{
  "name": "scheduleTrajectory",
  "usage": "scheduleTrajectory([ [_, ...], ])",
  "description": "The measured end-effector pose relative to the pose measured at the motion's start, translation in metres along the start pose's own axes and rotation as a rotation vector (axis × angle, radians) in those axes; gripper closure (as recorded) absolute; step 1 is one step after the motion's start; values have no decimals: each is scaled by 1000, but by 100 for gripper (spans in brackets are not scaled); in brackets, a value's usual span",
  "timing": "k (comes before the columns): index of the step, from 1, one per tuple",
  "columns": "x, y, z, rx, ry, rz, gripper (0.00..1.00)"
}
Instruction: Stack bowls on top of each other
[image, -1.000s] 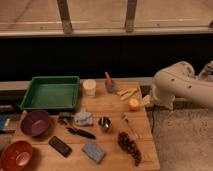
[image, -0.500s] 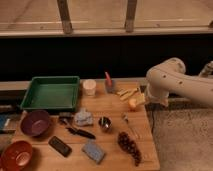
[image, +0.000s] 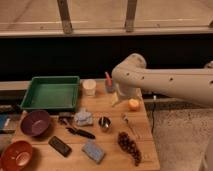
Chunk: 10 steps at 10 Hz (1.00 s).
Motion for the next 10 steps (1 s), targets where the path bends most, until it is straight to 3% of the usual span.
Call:
scheduleTrajectory([
  [3, -1, 98, -13, -75, -12, -157, 20],
  [4, 1, 117, -17, -92, -19, -187, 20],
  [10, 2, 113, -17, -87, -18, -181, 20],
])
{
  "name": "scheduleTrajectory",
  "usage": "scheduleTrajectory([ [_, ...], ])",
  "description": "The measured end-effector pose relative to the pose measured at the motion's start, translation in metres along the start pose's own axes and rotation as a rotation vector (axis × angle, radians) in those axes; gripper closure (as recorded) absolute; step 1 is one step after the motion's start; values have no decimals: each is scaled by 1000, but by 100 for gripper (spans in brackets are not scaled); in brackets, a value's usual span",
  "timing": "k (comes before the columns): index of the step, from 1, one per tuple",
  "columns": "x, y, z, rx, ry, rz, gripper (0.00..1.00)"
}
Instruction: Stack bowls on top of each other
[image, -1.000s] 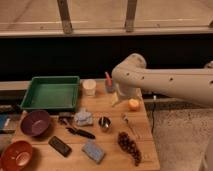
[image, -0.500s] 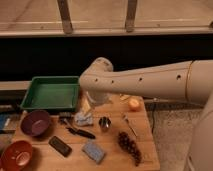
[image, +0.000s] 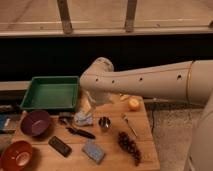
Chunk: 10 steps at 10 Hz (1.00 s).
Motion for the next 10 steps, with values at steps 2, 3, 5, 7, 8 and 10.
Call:
scheduleTrajectory([
  [2, -4, 9, -1, -9, -14, -23, 20],
  [3, -12, 23, 0, -18, -21, -53, 20],
  [5, -31, 60, 3, -37, -28, -128, 20],
  [7, -50, 116, 8, -68, -30, -233, 20],
  [8, -57, 150, 12, -99, -26, -295, 20],
  [10, -55, 211, 21, -167, -16, -404, 20],
])
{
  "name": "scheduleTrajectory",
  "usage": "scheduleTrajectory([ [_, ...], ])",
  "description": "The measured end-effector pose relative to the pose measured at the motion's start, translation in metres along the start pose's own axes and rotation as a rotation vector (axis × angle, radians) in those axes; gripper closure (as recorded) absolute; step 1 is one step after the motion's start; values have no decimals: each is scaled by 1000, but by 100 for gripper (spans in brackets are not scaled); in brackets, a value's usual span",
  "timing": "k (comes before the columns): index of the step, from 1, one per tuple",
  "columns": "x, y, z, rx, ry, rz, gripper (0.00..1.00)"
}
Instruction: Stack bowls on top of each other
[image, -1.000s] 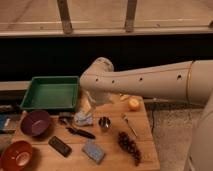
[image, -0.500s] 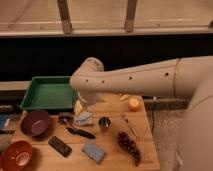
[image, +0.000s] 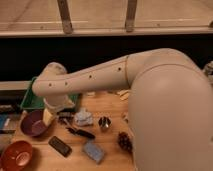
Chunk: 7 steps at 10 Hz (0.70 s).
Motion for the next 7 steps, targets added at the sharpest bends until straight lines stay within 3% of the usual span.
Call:
scheduleTrajectory([
  [2, -3, 44, 10, -56, 3, -104, 20],
  [3, -3, 52, 11, -67, 4, -122, 20],
  [7, 0, 50, 11, -68, 5, -116, 20],
])
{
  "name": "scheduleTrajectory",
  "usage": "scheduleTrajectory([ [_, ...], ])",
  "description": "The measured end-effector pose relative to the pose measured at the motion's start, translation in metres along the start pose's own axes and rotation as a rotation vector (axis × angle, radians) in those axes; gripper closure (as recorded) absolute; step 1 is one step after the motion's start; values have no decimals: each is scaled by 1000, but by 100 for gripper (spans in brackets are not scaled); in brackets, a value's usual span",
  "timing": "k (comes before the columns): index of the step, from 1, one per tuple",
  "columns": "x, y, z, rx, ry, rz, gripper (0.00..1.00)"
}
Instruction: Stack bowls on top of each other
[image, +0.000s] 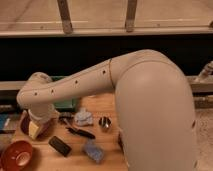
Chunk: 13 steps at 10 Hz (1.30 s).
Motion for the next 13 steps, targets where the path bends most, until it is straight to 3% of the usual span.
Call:
scheduleTrajectory([
  [3, 16, 6, 27, -59, 9, 6, 20],
  [9, -9, 38, 86, -195, 19, -45, 20],
  [11, -15, 51, 96, -220, 30, -75, 20],
  [13, -24, 81, 103, -228, 50, -141, 20],
])
